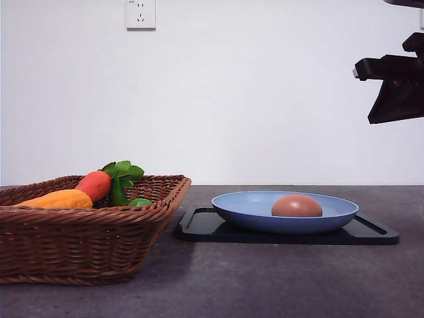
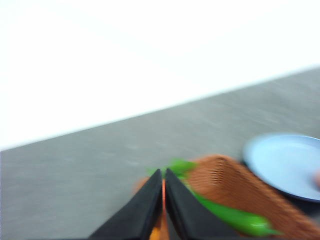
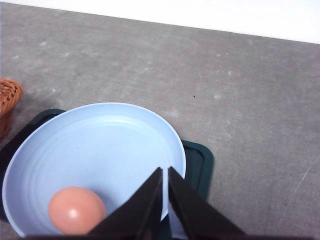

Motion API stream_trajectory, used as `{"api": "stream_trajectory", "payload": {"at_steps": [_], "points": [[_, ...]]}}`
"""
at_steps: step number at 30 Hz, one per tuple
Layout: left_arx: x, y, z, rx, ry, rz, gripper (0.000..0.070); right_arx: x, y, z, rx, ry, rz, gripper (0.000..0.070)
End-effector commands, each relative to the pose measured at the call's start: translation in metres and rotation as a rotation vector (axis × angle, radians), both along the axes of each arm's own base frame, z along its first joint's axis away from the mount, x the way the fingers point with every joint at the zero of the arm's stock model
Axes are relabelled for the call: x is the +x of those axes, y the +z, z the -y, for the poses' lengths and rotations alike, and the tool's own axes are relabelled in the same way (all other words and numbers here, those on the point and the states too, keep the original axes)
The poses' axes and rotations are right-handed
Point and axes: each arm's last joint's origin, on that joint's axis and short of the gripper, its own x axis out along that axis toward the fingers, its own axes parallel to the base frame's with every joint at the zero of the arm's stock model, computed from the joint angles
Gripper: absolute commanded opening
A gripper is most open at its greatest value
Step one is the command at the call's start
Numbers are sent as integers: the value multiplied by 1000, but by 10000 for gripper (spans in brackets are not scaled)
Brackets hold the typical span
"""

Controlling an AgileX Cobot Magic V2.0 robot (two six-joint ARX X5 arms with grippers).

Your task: Transfer egg from basket to plate and serve

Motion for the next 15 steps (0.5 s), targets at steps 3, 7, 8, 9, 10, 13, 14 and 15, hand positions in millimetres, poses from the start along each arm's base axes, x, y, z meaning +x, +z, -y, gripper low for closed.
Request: {"api": "stream_trajectory", "payload": {"at_steps": [3,7,8,9,10,13,14,15], "points": [[-6,-27,-7,-12,89,20,0,1,1,-2,2,4,9,0],[3,-56,-11,-63,158,-44,0,1,1,-2,2,4,8,0],[6,-62,-12,-78,171,-66,0,1,2,-2,3,4,10,0],[8,-68,-13,-90,181,-84,0,1,2,-2,4,4,14,0],[10,-75,-13,-104,190,-103,0,1,2,-2,5,3,15,0],[14,-91,-14,-125,201,-152,0,1,2,-2,5,4,17,0],[15,-96,-14,-125,202,-160,0,1,2,-2,5,4,16,0],[16,-99,-14,-124,203,-167,0,1,2,-2,5,4,16,0]]}}
